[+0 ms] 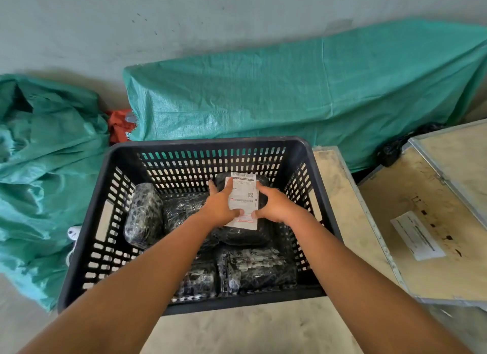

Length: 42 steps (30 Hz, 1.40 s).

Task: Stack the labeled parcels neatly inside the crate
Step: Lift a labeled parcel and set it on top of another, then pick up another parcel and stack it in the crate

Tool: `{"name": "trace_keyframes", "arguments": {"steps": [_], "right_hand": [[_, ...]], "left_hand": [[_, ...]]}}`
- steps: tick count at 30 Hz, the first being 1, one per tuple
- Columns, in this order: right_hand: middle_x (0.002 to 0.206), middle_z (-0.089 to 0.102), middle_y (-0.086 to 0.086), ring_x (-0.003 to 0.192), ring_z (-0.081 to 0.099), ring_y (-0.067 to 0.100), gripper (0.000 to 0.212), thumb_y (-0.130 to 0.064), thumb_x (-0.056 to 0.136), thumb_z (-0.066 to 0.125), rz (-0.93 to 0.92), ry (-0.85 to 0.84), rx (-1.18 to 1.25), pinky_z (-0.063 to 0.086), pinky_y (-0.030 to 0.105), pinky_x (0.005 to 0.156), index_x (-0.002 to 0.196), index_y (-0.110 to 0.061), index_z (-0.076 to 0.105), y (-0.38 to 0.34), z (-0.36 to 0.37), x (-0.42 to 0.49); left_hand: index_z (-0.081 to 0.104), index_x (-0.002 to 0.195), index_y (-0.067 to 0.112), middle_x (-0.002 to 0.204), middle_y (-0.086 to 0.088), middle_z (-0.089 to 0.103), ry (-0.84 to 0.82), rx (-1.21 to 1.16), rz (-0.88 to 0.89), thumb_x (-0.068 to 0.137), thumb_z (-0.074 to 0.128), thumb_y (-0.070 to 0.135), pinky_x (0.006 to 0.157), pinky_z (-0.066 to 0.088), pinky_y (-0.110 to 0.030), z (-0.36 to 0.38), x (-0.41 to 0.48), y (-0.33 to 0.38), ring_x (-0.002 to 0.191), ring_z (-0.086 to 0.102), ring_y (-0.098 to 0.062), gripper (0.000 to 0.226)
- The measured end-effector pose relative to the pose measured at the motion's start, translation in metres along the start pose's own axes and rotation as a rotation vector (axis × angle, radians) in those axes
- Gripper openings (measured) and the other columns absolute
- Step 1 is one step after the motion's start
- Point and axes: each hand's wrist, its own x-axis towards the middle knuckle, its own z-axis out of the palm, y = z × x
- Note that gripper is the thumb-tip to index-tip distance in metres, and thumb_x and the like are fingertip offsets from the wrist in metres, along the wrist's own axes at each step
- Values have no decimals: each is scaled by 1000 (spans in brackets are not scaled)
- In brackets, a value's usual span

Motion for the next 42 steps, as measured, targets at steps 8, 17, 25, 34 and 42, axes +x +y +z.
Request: {"name": "trace_keyframes", "arguments": {"steps": [8, 17, 25, 34, 42], "right_hand": [[150, 52, -7, 124, 55, 13, 59, -26, 80, 88, -113, -91, -34, 48, 27, 94, 134, -40, 66, 16, -22, -98], [140, 61, 3, 95, 68, 23, 65, -16, 79, 89, 93, -278, -173, 65, 37, 70, 136, -39, 65, 33, 10, -117], [109, 71, 0, 70, 75, 22, 38, -14, 90, 79, -18, 6, 1, 65, 32, 60, 126, -26, 74, 40, 8, -118], [116, 74, -13, 90, 72, 8, 27, -16, 94, 73, -194, 306, 144, 62, 35, 85, 116, -31, 79, 29, -6, -144], [153, 42, -27, 138, 44, -8, 34, -51, 76, 80, -610, 253, 459, 53, 21, 96, 110, -49, 77, 9, -37, -185]], "left_hand": [[45, 150, 30, 163, -1, 32, 21, -35, 270, 84, 77, 45, 119, 29, -39, -20, -79, 7, 147, 32, -19, 75], [37, 155, 34, 154, 11, 46, -360, 164, 398, 87, 77, 37, 107, 38, -21, 19, -122, -2, 138, 45, -9, 79], [34, 157, 19, 153, -2, 47, -319, 319, 458, 81, 84, 29, 112, 36, -28, 18, -110, 1, 137, 45, -19, 92], [68, 130, 38, 126, 22, 67, -148, -77, 545, 75, 76, 17, 101, 46, -17, -16, -132, 10, 114, 59, 11, 60], [72, 127, 24, 76, 21, 73, -64, -354, 613, 85, 71, -5, 50, 42, -12, -116, -167, 40, 48, 50, 6, 51]]}}
